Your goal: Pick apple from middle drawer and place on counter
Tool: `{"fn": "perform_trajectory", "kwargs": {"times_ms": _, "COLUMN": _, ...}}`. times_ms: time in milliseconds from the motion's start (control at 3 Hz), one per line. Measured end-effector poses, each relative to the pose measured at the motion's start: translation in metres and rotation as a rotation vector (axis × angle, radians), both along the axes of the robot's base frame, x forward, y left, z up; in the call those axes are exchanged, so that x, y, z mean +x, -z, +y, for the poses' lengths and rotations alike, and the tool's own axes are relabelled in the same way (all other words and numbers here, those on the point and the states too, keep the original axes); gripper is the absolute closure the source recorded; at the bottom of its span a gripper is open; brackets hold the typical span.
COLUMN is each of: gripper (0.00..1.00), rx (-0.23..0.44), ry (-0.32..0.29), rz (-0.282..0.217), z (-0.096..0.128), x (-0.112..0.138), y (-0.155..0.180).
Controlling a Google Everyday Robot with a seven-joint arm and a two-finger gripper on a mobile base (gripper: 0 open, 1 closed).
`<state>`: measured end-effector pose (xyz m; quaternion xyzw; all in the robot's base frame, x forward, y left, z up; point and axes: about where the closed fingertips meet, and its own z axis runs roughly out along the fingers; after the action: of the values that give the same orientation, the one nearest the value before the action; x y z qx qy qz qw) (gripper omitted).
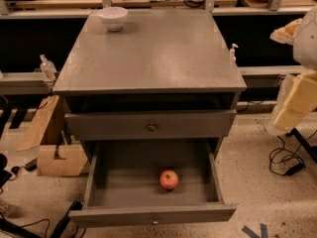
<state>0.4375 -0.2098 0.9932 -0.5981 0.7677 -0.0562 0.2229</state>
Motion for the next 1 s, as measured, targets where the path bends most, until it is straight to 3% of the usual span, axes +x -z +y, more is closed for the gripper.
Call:
{"fn": "perform_trajectory", "kwargs": {"times_ms": 333, "gripper": 0.0, "rx": 0.095, "ry": -0.021, "rz": -0.041, "z": -0.009, "x": -0.002, "y": 0.035}}
{"fn": "perform_trajectory", "kwargs": {"times_ms": 667, "gripper": 0.0, "rx": 0.24, "ry": -0.059, "rz": -0.124, "z": -0.016, "x": 0.009, "y": 0.097}}
{"fn": "perform_trajectory", "kwargs": {"times_ms": 1000, "gripper": 0.0, "rx": 0.301, "ry": -0.131, "rz": -0.187, "z": -0.017, "x": 0.027, "y": 0.138}}
